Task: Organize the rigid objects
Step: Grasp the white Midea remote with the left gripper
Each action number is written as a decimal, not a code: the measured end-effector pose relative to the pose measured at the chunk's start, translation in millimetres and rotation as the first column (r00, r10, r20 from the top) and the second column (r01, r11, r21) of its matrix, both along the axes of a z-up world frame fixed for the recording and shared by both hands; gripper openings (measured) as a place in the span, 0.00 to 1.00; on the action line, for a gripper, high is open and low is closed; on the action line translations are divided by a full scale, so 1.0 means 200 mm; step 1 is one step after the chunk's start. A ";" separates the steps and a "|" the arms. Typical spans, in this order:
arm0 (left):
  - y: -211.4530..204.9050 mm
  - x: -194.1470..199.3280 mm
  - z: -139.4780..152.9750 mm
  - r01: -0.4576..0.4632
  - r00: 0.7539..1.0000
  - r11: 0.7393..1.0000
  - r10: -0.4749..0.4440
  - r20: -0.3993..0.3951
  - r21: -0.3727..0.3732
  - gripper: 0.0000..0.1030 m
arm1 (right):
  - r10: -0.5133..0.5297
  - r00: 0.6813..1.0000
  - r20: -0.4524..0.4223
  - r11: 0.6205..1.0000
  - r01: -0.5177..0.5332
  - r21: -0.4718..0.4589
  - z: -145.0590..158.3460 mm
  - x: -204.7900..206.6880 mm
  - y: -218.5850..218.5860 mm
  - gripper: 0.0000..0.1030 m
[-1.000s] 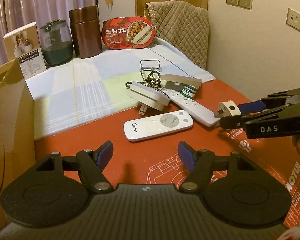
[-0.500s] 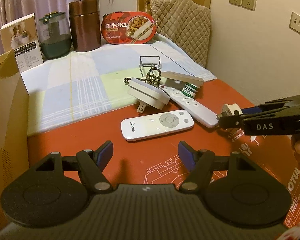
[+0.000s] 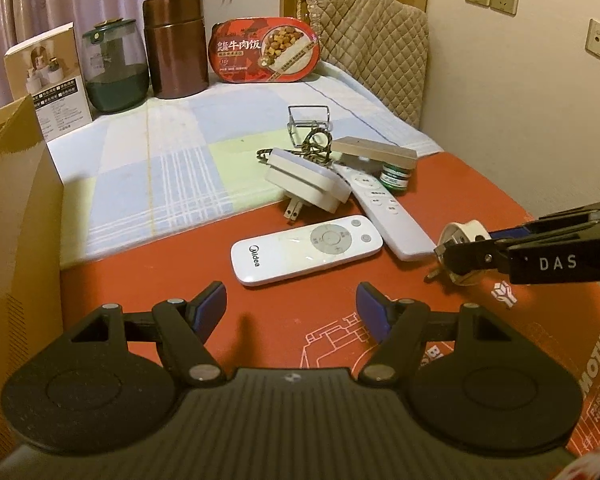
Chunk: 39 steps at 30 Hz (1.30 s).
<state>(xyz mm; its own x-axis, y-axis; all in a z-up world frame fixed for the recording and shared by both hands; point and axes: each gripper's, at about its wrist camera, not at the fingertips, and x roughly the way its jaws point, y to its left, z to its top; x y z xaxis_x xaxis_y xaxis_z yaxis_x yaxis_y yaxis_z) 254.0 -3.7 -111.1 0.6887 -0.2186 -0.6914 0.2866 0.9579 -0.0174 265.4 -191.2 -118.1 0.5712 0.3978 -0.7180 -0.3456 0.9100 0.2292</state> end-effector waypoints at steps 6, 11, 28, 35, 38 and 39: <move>-0.03 0.04 -0.03 0.035 0.999 0.997 -0.036 0.023 0.062 0.66 | -0.029 1.000 0.009 0.999 0.029 -0.029 0.00 0.01 0.00 0.26; -0.08 0.13 -0.09 0.070 0.997 0.987 -0.072 0.010 0.142 0.67 | -0.035 0.999 -0.002 0.999 0.035 -0.020 0.00 0.01 -0.01 0.26; -0.29 0.38 -0.14 0.116 0.993 0.973 -0.109 -0.048 0.200 0.77 | -0.065 0.998 -0.016 0.997 0.066 0.035 0.04 0.00 -0.06 0.26; -0.27 0.38 -0.11 0.143 0.984 0.977 -0.124 -0.126 0.156 0.45 | -0.079 0.997 -0.022 0.995 0.080 0.052 0.05 -0.01 -0.07 0.26; -0.25 0.28 -0.10 0.139 0.983 0.978 -0.118 -0.137 0.153 0.34 | -0.077 0.997 -0.024 0.995 0.078 0.057 0.05 -0.02 -0.07 0.26; -0.23 0.24 -0.10 0.124 0.985 0.982 -0.104 -0.140 0.145 0.34 | -0.075 0.997 -0.025 0.995 0.076 0.058 0.05 -0.02 -0.06 0.26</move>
